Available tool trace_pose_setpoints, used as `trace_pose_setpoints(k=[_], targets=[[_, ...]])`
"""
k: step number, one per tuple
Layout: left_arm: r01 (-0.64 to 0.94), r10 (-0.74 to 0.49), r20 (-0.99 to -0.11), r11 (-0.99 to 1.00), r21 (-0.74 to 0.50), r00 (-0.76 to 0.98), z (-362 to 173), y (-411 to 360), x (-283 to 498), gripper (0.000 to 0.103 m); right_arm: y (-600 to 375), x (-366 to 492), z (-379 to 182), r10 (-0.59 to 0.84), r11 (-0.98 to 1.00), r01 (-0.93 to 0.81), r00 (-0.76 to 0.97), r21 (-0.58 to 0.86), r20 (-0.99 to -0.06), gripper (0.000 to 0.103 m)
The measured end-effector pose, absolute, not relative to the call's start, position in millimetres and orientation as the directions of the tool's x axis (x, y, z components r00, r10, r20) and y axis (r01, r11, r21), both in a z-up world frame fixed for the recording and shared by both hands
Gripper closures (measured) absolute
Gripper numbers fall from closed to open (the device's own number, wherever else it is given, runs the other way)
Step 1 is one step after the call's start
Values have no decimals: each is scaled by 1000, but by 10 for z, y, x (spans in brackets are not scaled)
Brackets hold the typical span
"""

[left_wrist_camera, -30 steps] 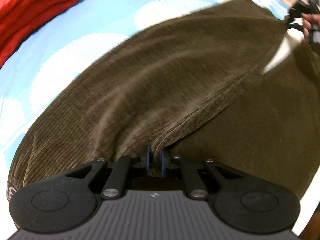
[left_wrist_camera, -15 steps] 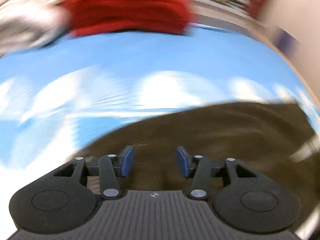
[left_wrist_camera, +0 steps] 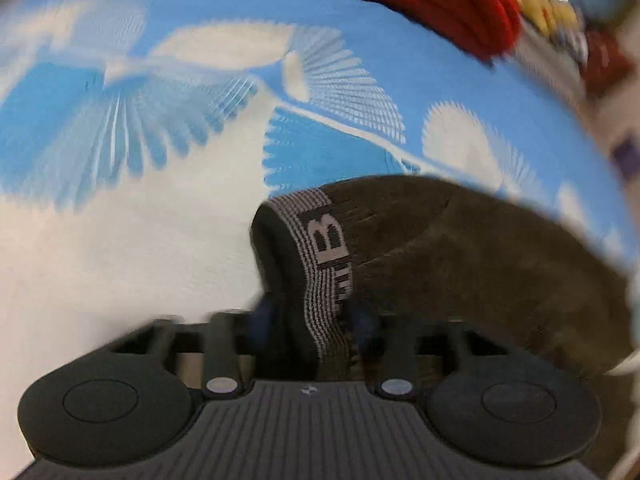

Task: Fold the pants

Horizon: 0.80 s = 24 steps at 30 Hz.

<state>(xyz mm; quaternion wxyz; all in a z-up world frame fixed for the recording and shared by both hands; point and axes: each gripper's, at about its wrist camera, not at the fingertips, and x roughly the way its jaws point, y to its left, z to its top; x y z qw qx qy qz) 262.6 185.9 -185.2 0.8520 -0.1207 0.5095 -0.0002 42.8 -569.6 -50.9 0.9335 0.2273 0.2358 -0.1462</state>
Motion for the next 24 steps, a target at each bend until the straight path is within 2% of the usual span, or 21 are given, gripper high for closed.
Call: trace_pose_setpoints(k=[1, 3, 5, 7, 8, 9, 10, 13, 14, 18, 21, 24], targets=[[-131, -112, -869, 971, -198, 481, -1806, 1858, 2624, 87, -5675, 377, -531, -177, 851, 393, 840, 350, -512, 50], [-198, -64, -874, 964, -180, 482, -1633, 1893, 2581, 88, -5717, 281, -548, -206, 845, 418, 830, 333, -519, 50], [-252, 6, -871, 958, -136, 492, -1480, 1859, 2492, 88, -5801, 233, -593, -249, 838, 455, 811, 303, -530, 50], [-272, 39, -882, 957, -102, 470, -1355, 1814, 2421, 80, -5897, 254, -659, -284, 823, 496, 781, 277, -556, 50], [-293, 58, -888, 952, -89, 455, -1262, 1819, 2369, 81, -5955, 270, -704, -293, 812, 515, 766, 273, -572, 50], [-312, 68, -888, 946, -88, 455, -1122, 1852, 2271, 73, -6003, 272, -748, -292, 803, 526, 756, 279, -586, 51], [-314, 59, -881, 944, -105, 470, -1003, 1890, 2180, 61, -6044, 276, -786, -284, 794, 534, 749, 290, -599, 51], [-279, 10, -864, 948, -151, 503, -698, 1985, 1747, 45, -6118, 279, -860, -237, 775, 533, 744, 340, -625, 50], [-265, -11, -870, 950, -163, 493, -680, 2000, 1613, 43, -6138, 268, -881, -210, 770, 522, 750, 367, -627, 50], [-247, -92, -903, 946, -211, 420, -1020, 2060, 1127, 35, -6125, 197, -860, -154, 769, 489, 767, 412, -623, 50], [-244, -164, -942, 940, -239, 293, -1413, 2029, 996, 36, -6093, 136, -830, -125, 766, 472, 775, 436, -620, 50], [-165, -126, -952, 970, -177, 277, -1531, 1906, 959, 35, -6059, 96, -818, -102, 769, 456, 778, 447, -619, 50]])
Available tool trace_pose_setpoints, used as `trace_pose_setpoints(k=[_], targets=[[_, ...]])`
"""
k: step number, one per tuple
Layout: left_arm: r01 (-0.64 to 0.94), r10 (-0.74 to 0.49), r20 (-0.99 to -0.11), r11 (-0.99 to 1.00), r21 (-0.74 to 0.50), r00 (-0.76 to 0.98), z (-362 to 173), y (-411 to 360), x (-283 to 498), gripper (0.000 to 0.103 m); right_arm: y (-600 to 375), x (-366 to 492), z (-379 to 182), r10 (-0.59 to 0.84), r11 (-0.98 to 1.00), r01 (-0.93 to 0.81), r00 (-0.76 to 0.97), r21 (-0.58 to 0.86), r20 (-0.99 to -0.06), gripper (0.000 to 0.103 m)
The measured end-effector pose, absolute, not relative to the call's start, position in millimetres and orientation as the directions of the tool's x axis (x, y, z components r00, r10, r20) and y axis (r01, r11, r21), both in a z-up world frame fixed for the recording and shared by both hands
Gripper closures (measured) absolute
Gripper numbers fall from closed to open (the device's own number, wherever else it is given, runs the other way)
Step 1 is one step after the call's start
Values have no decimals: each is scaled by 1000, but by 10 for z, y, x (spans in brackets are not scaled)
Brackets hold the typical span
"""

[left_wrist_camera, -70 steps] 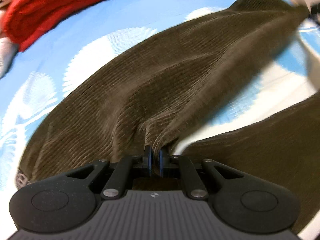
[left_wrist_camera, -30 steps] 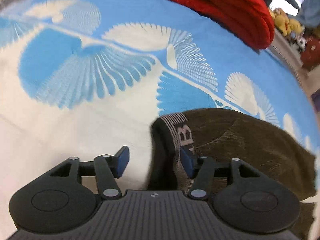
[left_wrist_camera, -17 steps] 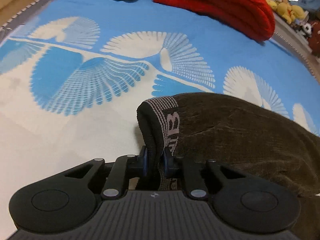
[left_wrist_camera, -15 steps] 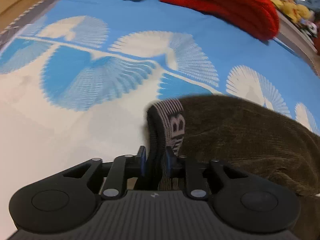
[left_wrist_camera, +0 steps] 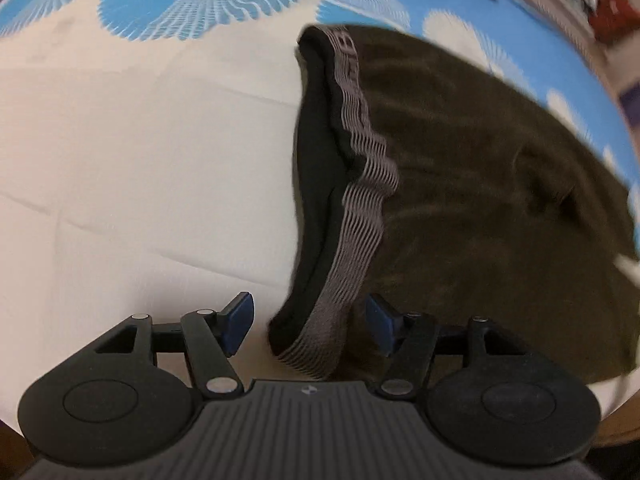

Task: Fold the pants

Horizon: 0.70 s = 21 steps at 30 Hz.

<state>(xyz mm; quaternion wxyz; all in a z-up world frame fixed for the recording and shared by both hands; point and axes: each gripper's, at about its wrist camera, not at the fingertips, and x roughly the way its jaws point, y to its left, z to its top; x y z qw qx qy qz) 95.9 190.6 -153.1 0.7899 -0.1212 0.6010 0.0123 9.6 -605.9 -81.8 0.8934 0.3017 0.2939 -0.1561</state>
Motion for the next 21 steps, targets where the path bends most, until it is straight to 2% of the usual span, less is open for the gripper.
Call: trace_pose_setpoints(k=[2, 3, 5, 7, 8, 10, 12, 15, 18, 20, 21], targets=[[-160, -147, -958, 969, -190, 245, -1633, 1879, 950, 39, -6028, 89, -811, -88, 779, 441, 780, 445, -619, 50], [-135, -144, -964, 975, -177, 223, -1679, 1835, 951, 51, -6005, 82, -805, -81, 788, 431, 781, 440, -620, 50], [-53, -84, -973, 994, -98, 216, -1701, 1717, 942, 60, -5969, 77, -806, -75, 802, 421, 776, 425, -627, 50], [31, -76, -969, 997, -71, 234, -1595, 1619, 927, 84, -5949, 76, -810, -75, 806, 422, 769, 416, -635, 50], [64, -83, -959, 996, -69, 270, -1467, 1593, 897, 91, -5945, 74, -809, -74, 804, 423, 769, 418, -635, 50], [89, -144, -917, 989, -119, 372, -1120, 1647, 779, 92, -5942, 69, -802, -76, 799, 428, 769, 423, -635, 50], [72, -154, -885, 988, -136, 439, -888, 1768, 618, 91, -5921, 70, -794, -71, 795, 429, 768, 429, -637, 50], [19, -84, -921, 996, -83, 382, -1003, 1881, 527, 89, -5881, 98, -769, -54, 804, 407, 776, 434, -628, 50], [7, 49, -955, 999, 53, 293, -1182, 1831, 524, 89, -5803, 156, -756, -61, 827, 395, 771, 400, -634, 50], [16, 51, -934, 998, 61, 353, -1078, 1783, 492, 89, -5772, 184, -756, -58, 830, 390, 770, 398, -635, 50], [21, 9, -921, 1000, 18, 388, -1004, 1759, 480, 89, -5759, 194, -757, -56, 831, 390, 769, 398, -637, 50]])
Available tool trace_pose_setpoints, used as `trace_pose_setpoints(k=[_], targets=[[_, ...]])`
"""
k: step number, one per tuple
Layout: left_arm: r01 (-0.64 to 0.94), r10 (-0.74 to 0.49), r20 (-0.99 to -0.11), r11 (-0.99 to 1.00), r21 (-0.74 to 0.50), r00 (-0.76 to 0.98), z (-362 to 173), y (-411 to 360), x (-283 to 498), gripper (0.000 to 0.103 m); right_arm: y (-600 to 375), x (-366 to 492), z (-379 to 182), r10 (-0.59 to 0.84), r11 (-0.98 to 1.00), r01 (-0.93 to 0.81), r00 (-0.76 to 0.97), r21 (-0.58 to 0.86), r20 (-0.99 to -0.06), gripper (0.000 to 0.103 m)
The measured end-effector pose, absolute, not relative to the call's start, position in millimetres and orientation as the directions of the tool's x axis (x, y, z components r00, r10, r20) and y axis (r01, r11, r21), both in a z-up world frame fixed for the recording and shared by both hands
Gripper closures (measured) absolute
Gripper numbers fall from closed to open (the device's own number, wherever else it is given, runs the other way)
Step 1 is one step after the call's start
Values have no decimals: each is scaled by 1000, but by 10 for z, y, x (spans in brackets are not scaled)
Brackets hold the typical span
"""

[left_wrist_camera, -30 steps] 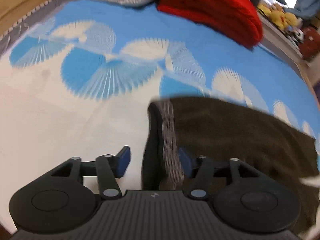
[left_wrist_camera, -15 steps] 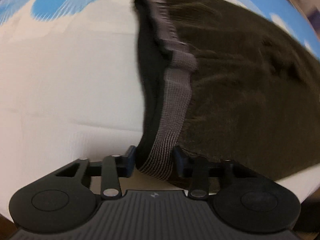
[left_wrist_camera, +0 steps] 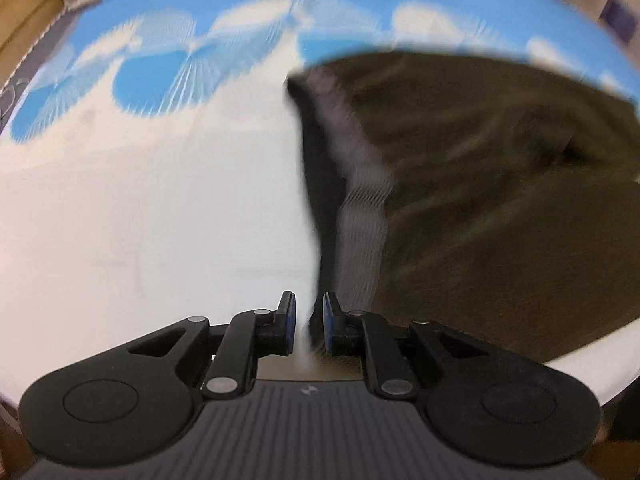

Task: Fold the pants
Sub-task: 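Pull the waistband with the left gripper to straighten the pants, then open the left gripper and lift both grippers away from the pants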

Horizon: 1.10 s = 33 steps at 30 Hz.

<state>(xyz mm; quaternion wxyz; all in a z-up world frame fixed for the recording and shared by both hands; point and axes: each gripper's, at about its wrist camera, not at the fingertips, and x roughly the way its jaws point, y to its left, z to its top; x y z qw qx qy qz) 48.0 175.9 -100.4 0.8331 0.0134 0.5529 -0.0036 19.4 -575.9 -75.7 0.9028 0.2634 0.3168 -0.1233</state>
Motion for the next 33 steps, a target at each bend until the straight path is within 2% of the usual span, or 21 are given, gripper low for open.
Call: trace_pose_setpoints(k=[2, 4, 5, 7, 8, 10, 13, 16, 27, 33], targets=[[77, -101, -912, 994, -76, 398, -971, 1625, 487, 88, -5731, 212, -745, -49, 832, 383, 771, 401, -635, 50], [180, -152, -927, 979, -94, 343, -1101, 1409, 481, 84, -5703, 226, -730, -48, 841, 372, 775, 393, -630, 50], [234, -145, -940, 970, -73, 309, -1211, 1301, 477, 81, -5694, 231, -724, -54, 846, 370, 776, 384, -629, 50], [357, -51, -975, 933, 31, 217, -1507, 1098, 405, 65, -5694, 231, -722, -69, 853, 372, 775, 366, -628, 50], [422, 26, -985, 902, 96, 170, -1679, 1004, 371, 66, -5699, 228, -726, -72, 853, 375, 774, 363, -629, 50], [484, 71, -983, 863, 147, 171, -1732, 901, 333, 66, -5728, 212, -740, -75, 850, 382, 771, 364, -633, 50], [418, -5, -966, 902, 107, 257, -1454, 878, 377, 64, -5811, 173, -764, -77, 842, 392, 768, 372, -636, 50], [365, -87, -932, 930, 52, 353, -1213, 873, 422, 55, -5862, 150, -795, -80, 849, 389, 764, 358, -640, 50], [201, -30, -868, 976, 81, 495, -1051, 815, 971, 42, -6014, 169, -898, -106, 862, 402, 740, 310, -664, 50], [70, 14, -832, 995, 64, 554, -884, 811, 1218, 40, -6045, 192, -907, -108, 861, 404, 739, 310, -665, 50]])
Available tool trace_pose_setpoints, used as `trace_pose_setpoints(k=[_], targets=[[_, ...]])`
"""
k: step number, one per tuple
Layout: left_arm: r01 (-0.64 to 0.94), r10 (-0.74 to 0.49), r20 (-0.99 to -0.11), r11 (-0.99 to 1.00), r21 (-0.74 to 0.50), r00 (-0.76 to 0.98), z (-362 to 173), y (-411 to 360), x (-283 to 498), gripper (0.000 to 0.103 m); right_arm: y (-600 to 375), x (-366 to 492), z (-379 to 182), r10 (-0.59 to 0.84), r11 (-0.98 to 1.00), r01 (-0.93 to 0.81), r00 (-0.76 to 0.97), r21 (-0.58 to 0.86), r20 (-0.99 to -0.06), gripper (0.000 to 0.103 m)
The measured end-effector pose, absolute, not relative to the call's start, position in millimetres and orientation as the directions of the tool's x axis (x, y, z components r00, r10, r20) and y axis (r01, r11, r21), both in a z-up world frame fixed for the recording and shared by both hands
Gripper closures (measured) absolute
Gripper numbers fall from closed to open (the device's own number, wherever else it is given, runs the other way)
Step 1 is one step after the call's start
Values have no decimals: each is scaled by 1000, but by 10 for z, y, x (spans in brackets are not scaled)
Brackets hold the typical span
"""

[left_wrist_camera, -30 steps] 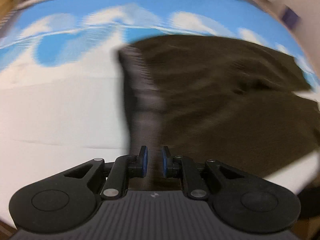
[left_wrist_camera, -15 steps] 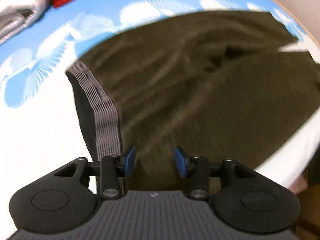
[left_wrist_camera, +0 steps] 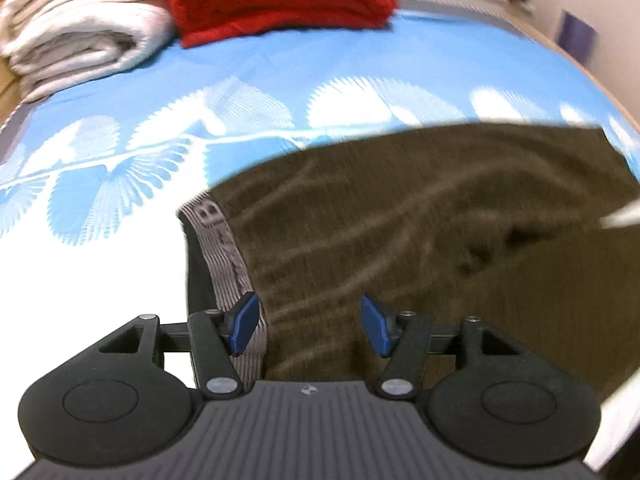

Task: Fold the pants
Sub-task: 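Open the left gripper and lift both grippers away from the pants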

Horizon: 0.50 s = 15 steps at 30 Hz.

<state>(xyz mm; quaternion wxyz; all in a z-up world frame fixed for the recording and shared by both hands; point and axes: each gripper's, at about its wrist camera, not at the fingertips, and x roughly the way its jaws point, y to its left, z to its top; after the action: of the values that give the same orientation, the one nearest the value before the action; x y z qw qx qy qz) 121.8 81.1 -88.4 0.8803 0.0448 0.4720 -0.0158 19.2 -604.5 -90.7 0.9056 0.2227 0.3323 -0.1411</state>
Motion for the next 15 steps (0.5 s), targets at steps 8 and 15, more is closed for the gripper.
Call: trace_pose_setpoints(k=[8, 15], targets=[[-265, 111, -815, 963, -54, 569, -584, 1294, 1692, 40, -5868, 370, -790, -83, 889, 338, 783, 310, -616, 50], [-281, 90, -766, 952, -122, 637, -632, 1378, 2290, 54, -5509, 598, -582, -82, 948, 239, 822, 212, -563, 50]])
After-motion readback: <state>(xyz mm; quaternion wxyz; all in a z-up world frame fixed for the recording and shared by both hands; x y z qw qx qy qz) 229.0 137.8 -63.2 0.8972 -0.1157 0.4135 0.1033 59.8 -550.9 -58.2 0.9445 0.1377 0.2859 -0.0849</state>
